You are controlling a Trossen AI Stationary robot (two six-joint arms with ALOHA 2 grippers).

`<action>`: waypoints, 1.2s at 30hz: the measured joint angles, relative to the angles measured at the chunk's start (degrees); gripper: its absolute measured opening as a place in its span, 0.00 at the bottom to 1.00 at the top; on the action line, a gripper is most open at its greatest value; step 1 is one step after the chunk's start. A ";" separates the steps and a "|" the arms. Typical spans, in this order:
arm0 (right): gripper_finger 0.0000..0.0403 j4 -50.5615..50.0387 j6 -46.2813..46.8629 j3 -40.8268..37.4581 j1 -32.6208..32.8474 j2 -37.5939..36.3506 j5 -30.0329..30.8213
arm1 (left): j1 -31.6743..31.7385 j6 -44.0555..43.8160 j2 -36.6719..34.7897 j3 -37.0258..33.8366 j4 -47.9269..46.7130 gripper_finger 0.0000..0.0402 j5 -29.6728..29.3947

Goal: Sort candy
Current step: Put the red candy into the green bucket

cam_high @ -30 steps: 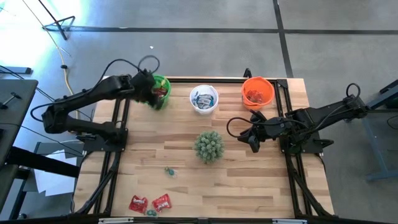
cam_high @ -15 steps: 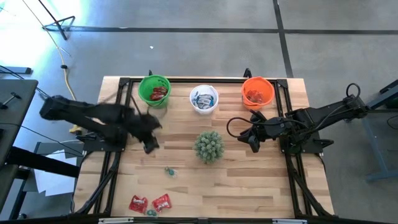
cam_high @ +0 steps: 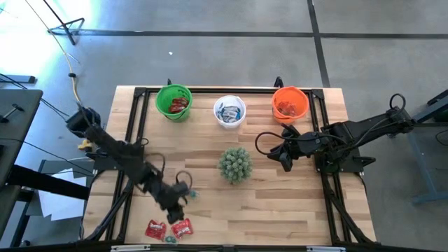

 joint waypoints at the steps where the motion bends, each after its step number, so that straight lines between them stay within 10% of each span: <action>1: 0.41 0.00 -0.02 0.00 -0.01 0.00 0.01 | -1.18 -0.86 1.30 0.00 1.30 0.34 -0.27; 14: 0.41 0.00 0.00 0.00 -0.01 -0.02 0.00 | -8.46 -3.66 18.58 -0.11 6.97 0.34 -3.17; 36: 0.41 0.00 -0.01 0.00 0.01 -0.02 -0.01 | -8.76 -0.71 21.48 0.13 6.13 0.18 -5.40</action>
